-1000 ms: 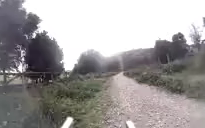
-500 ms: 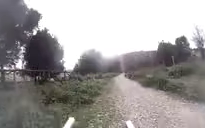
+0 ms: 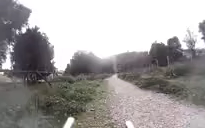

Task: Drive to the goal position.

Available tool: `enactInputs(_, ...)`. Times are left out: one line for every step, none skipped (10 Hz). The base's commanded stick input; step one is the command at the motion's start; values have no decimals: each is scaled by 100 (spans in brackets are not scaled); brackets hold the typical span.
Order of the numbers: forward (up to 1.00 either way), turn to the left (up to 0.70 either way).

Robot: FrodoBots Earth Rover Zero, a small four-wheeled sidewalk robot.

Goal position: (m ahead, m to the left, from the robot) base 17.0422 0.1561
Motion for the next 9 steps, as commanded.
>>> enactInputs(70,0)
enactInputs(70,0)
enactInputs(70,0)
enactInputs(70,0)
enactInputs(70,0)
enactInputs(70,0)
enactInputs(70,0)
enactInputs(70,0)
enactInputs(70,0)
